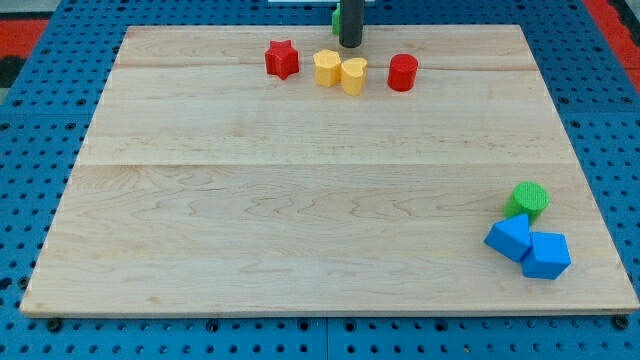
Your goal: Point your arm at the top side of the yellow hexagon
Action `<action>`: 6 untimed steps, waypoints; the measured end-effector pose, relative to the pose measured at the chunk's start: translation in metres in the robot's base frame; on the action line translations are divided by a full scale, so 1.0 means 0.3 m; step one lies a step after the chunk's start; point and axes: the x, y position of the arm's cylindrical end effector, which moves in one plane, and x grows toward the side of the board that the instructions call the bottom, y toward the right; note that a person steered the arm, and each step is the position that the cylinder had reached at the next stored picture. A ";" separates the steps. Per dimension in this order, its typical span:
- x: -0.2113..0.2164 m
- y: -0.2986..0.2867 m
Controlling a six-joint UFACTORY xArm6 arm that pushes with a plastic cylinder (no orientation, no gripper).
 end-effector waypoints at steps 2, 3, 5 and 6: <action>-0.073 -0.125; -0.073 -0.125; -0.098 -0.137; -0.103 -0.137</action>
